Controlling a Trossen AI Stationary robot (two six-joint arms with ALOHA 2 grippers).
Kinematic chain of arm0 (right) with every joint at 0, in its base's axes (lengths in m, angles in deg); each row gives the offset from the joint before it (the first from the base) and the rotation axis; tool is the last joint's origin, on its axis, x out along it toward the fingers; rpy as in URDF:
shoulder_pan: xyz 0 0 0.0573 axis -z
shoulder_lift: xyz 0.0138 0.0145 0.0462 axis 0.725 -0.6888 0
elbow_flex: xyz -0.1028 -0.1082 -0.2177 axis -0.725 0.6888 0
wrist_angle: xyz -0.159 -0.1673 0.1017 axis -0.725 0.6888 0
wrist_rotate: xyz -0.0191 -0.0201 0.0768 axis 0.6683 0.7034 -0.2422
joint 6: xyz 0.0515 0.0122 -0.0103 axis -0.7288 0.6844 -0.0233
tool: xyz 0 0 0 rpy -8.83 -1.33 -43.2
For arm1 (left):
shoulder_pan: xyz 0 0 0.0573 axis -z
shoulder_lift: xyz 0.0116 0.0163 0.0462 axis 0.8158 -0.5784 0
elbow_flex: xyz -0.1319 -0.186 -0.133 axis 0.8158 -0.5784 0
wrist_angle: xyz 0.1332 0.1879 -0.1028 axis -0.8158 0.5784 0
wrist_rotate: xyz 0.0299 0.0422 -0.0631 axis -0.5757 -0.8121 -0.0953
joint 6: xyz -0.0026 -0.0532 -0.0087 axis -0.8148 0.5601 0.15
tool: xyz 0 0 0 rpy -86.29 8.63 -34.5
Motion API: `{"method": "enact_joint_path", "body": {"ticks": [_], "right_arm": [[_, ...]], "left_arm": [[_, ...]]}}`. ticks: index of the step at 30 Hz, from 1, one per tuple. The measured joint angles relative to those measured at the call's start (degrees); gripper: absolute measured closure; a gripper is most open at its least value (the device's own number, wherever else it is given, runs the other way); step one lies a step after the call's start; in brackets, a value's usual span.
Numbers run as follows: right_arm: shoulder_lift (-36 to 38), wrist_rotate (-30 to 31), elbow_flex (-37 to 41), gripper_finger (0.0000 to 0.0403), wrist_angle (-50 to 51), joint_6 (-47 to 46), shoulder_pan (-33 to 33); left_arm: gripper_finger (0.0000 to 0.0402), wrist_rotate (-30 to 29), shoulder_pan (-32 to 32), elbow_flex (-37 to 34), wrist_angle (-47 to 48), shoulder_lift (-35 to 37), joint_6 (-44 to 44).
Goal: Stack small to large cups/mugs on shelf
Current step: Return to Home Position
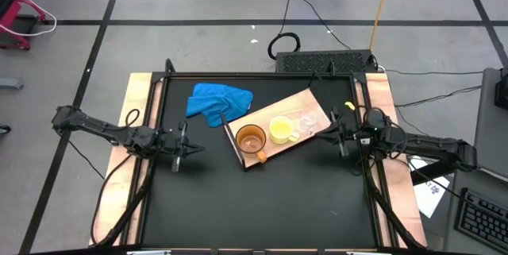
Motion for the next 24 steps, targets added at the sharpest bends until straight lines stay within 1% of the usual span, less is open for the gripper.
{"method": "enact_joint_path", "body": {"ticks": [5, 10, 19, 24], "right_arm": [[-0.02, 0.22, 0.07, 0.0403, 3.15, 2.28, -0.29], [-0.02, 0.26, 0.09, 0.0403, 3.79, 3.82, -0.27], [-0.02, 0.28, 0.11, 0.0403, 3.67, 3.28, -0.27], [-0.02, -0.02, 0.15, 0.0403, 3.71, 2.62, -0.27]], "left_arm": [[0.0401, 0.43, 0.01, 0.00, 0.70, -0.01, -1.55], [0.0401, 0.44, 0.02, 0.00, 1.22, -0.01, -1.36], [0.0397, 0.50, 0.00, 0.00, 1.24, -0.02, 1.38], [0.0396, 0.36, -0.01, 0.00, 1.49, -0.02, 1.42]]}}
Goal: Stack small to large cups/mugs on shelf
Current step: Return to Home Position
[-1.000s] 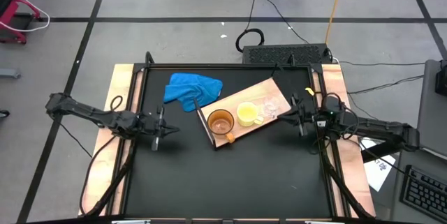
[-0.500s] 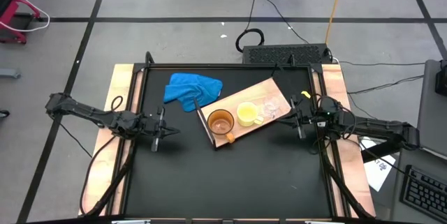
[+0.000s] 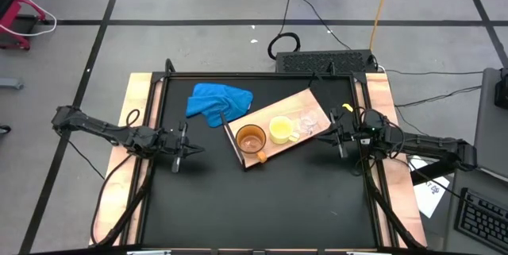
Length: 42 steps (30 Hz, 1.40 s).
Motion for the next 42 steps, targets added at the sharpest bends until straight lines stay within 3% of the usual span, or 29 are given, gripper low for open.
{"method": "enact_joint_path", "body": {"ticks": [9, 22, 32, 37, 42], "right_arm": [[0.00, -7.29, 0.00, 0.0403, -0.08, 2.12, -0.02], [0.00, -7.33, 0.02, 0.0403, -1.86, -2.38, 0.00], [0.02, -7.28, 0.04, 0.0403, -2.38, -0.85, 0.00], [-0.12, -6.85, 0.04, 0.0403, -3.56, 0.82, 0.00], [-1.07, -6.77, 0.05, 0.0403, -4.21, 2.07, 0.00]], "left_arm": [[0.0395, -0.23, 0.01, 0.00, 0.04, 0.00, 1.92], [0.0394, -0.44, 0.02, 0.00, -0.27, 0.00, 2.31], [0.0394, -11.46, -0.07, 0.04, -2.22, -0.06, 0.65], [0.0394, -10.96, -1.21, 0.04, -3.16, -0.75, -2.15], [0.0394, -6.50, -4.08, 0.04, -4.45, -3.94, -4.31]]}}
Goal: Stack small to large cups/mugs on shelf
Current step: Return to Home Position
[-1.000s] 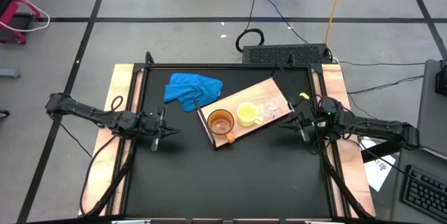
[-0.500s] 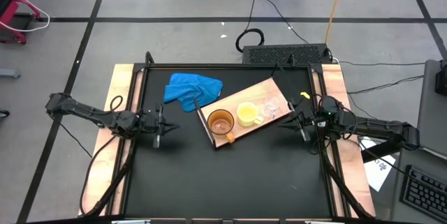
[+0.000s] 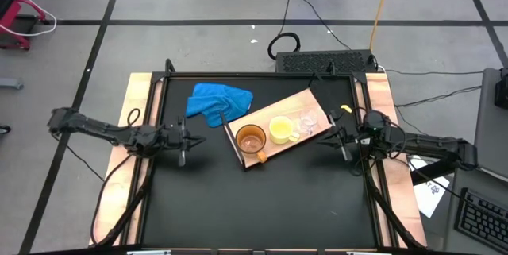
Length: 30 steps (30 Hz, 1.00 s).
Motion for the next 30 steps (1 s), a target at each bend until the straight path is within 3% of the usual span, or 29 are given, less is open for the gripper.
{"method": "enact_joint_path", "body": {"ticks": [12, 22, 30], "right_arm": [[-5.36, 4.30, 0.02, 0.0403, -4.21, 1.10, 0.00], [-5.68, 4.28, 0.02, 0.0403, -5.55, -1.98, 0.00], [-5.68, 4.20, 0.01, 0.0403, -7.77, -1.77, 0.00]], "left_arm": [[0.0394, 14.39, -9.68, 0.00, -9.94, -5.94, -1.98], [0.0394, 16.64, -13.16, 0.00, -2.54, -5.68, 1.25], [0.0394, 18.48, -13.18, 0.00, -1.84, -2.89, 1.07]]}}
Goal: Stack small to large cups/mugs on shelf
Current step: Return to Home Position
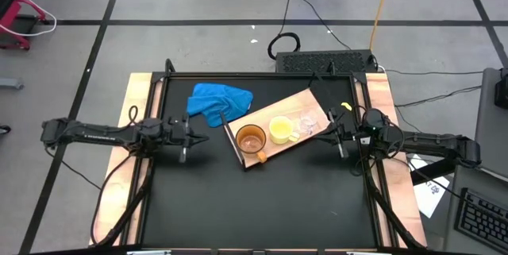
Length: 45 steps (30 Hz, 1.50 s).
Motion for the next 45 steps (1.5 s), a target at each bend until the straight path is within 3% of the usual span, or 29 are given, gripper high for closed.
{"method": "enact_joint_path", "body": {"ticks": [17, 23, 38, 45], "right_arm": [[0.02, -0.67, 0.01, 0.0403, -0.21, -1.24, 0.00], [0.57, -3.45, 0.01, 0.0403, -0.45, -1.65, -0.03], [0.55, -3.42, 0.01, 0.0403, -0.19, -3.11, -0.02], [0.52, -3.42, 0.01, 0.0403, -0.15, -3.12, -0.02]], "left_arm": [[0.0394, 2.74, 0.01, 0.00, 7.48, 12.84, -1.18], [0.0394, 4.18, 0.01, 0.00, 9.10, 15.97, -2.19], [0.0394, 5.59, 0.01, 0.00, 10.84, 17.02, 1.67], [0.0394, 2.81, 0.01, 0.00, 11.19, 17.02, 1.49]]}}
